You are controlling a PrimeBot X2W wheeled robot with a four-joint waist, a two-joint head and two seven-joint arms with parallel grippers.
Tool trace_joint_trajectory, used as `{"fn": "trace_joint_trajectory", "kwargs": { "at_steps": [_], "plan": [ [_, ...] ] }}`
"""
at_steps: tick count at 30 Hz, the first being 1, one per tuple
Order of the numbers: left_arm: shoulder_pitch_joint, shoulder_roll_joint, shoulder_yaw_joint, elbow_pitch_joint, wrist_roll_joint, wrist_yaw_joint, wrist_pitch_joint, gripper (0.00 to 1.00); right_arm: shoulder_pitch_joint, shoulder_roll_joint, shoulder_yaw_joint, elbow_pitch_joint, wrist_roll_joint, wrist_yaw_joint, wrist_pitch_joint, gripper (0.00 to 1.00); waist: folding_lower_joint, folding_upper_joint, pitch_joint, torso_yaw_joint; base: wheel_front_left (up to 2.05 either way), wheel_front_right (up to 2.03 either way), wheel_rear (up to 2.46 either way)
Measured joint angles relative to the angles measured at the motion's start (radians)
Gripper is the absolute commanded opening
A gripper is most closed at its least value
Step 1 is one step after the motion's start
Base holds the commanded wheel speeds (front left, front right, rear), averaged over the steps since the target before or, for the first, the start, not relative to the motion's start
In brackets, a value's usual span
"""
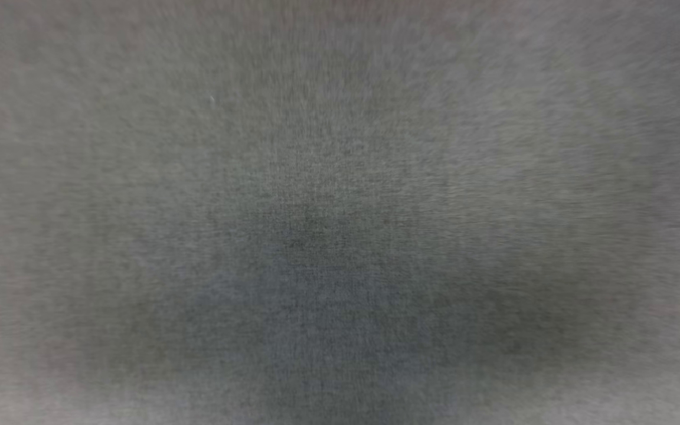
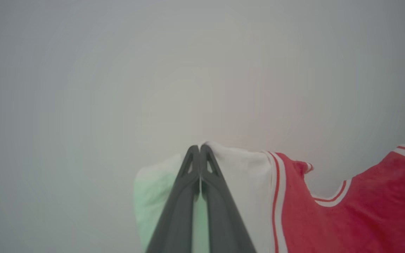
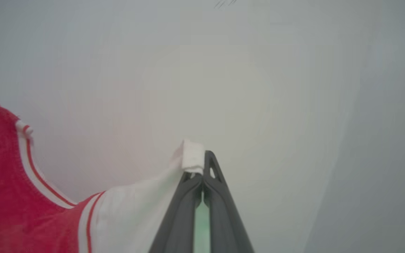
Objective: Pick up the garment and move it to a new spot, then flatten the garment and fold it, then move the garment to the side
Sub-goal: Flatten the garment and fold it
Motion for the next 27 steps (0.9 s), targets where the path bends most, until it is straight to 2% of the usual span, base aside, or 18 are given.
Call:
{"fn": "trace_joint_trajectory", "kwargs": {
  "at_steps": [5, 10, 14, 17, 20, 27],
  "plan": [
    [0.020, 0.011, 0.069, -0.070, 0.039, 0.013, -0.003, 0.00, 0.066, 0.049, -0.062, -0.032, -0.092, 0.000, 0.000, 0.00, 0.0000, 0.0000, 0.117, 0.015, 0.00, 0.00, 0.00],
    [0.138, 0.005, 0.123, -0.078, 0.059, 0.016, -0.002, 0.00, 0.138, 0.090, -0.078, 0.002, -0.107, 0.000, 0.000, 0.00, 0.0000, 0.0000, 0.210, 0.033, 0.00, 0.00, 0.00],
    [0.206, 0.000, 0.159, -0.079, 0.076, 0.002, -0.002, 0.00, 0.175, 0.095, -0.078, 0.007, -0.090, 0.000, 0.000, 0.00, 0.0000, 0.0000, 0.249, 0.054, 0.00, 0.00, 0.00],
    [0.249, 0.005, 0.184, -0.083, 0.082, -0.013, -0.002, 0.00, 0.187, 0.086, -0.058, -0.005, -0.064, 0.000, 0.000, 0.00, 0.0000, 0.0000, 0.250, 0.070, 0.00, 0.00, 0.00],
    [0.306, 0.010, 0.196, -0.086, 0.079, -0.030, -0.002, 0.00, 0.231, 0.073, -0.015, -0.023, 0.020, 0.000, 0.000, 0.00, 0.0000, 0.0000, 0.229, 0.080, 0.00, 0.00, 0.00],
    [0.556, 0.048, 0.189, -0.159, 0.021, -0.050, -0.002, 0.00, 0.467, -0.052, 0.145, -0.155, 0.215, 0.000, 0.000, 0.00, 0.0000, 0.0000, 0.126, 0.096, 0.00, 0.00, 0.00]
  ]
}}
